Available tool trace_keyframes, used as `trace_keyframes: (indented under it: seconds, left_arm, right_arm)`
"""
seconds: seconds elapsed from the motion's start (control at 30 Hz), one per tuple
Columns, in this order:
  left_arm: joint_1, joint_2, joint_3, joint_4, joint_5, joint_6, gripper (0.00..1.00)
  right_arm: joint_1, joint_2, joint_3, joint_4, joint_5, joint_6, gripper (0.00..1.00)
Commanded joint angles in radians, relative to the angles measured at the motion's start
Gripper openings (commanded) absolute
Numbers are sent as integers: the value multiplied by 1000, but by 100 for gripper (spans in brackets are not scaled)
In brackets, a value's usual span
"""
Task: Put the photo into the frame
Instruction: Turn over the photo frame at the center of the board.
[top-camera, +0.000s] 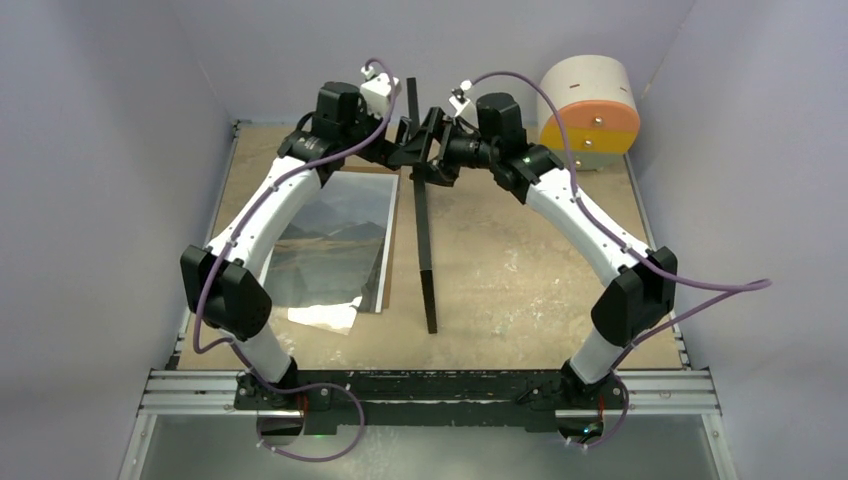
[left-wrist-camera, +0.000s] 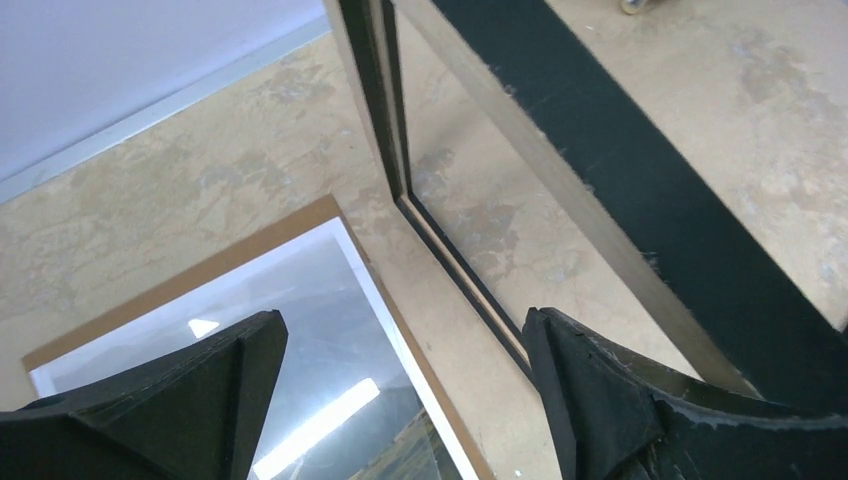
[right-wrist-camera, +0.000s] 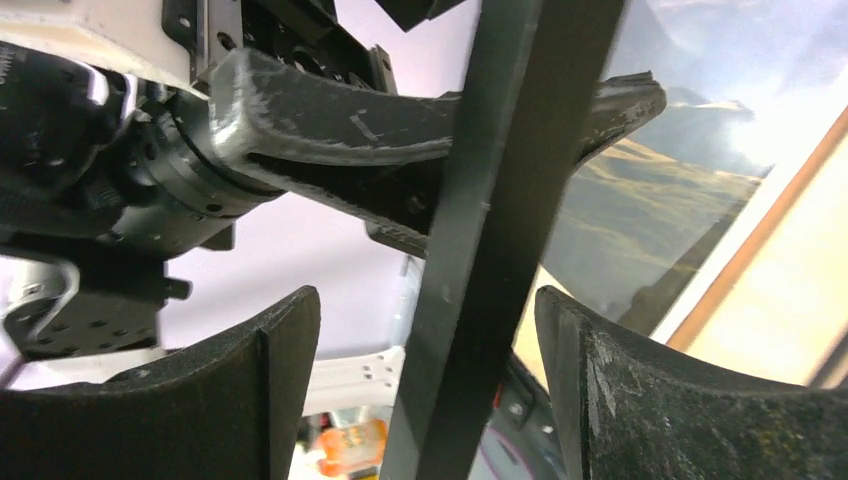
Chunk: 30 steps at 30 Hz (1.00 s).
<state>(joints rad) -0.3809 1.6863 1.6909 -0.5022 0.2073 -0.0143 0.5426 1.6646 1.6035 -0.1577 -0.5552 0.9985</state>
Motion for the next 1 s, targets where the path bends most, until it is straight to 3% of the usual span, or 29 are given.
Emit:
trace_keyframes:
  seconds: [0.0, 0.17, 0.3, 0.5, 0.77, 0.97]
  left_arm:
    - [-61, 32, 96, -57, -268, 9, 97]
    - [-94, 46, 137, -92, -432, 9, 97]
    - [-99, 54, 136, -106, -536, 46, 96]
    - [-80, 6, -31, -27, -741, 156, 98]
    - [77, -26, -127, -4, -683, 152, 98]
    - [85, -9, -140, -20, -653, 153, 98]
  right_arm:
    - [-4, 19, 164, -329, 55, -239, 79]
    - [-7, 22, 300, -565, 271, -398, 69]
    - [-10, 0, 307, -649, 411, -459, 54]
    - [-17, -56, 250, -706, 571, -527, 31]
    - [-68, -116, 102, -716, 676, -569, 4]
    - [-87, -141, -38, -678, 737, -560, 2]
